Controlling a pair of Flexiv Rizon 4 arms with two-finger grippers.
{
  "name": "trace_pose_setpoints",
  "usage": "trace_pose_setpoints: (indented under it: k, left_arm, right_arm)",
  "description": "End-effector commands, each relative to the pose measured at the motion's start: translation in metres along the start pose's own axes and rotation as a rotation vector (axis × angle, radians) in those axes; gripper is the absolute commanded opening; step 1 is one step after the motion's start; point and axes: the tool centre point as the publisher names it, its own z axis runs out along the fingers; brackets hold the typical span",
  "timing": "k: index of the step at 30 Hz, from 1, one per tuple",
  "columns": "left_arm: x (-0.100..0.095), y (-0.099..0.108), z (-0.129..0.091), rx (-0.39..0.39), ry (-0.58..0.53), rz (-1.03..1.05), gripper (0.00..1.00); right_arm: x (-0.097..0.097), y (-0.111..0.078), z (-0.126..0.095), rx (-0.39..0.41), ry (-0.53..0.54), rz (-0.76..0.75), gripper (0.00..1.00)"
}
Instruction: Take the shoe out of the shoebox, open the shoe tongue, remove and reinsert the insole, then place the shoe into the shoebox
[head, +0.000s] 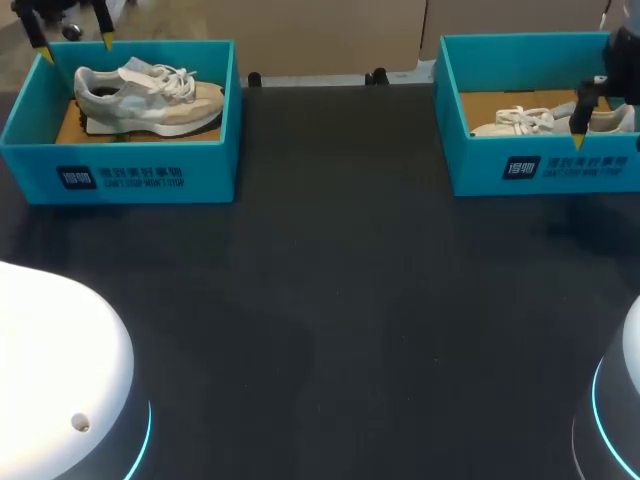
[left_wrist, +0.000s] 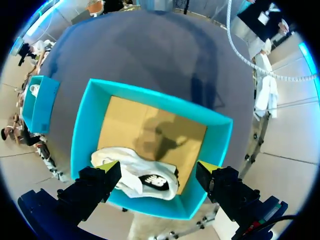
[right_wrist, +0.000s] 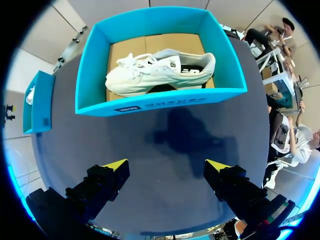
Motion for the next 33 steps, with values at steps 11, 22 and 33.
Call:
trace_pose_setpoints:
  k: [11, 22, 33]
  left_arm:
    - [0.019, 0.096, 0.028, -0.047, 0.043, 0.279, 1.00]
    - [0.019, 0.096, 0.028, -0.047, 0.043, 0.279, 1.00]
    - [0.020, 0.129, 0.074, -0.043, 0.117, 0.319, 1.00]
  right_arm:
    - [0.000, -0.001, 0.000, -0.002, 0.000, 0.000, 1.00]
    - [0.000, -0.001, 0.000, -0.002, 0.000, 0.000, 1.00]
    - [0.000, -0.001, 0.000, -0.002, 0.000, 0.000, 1.00]
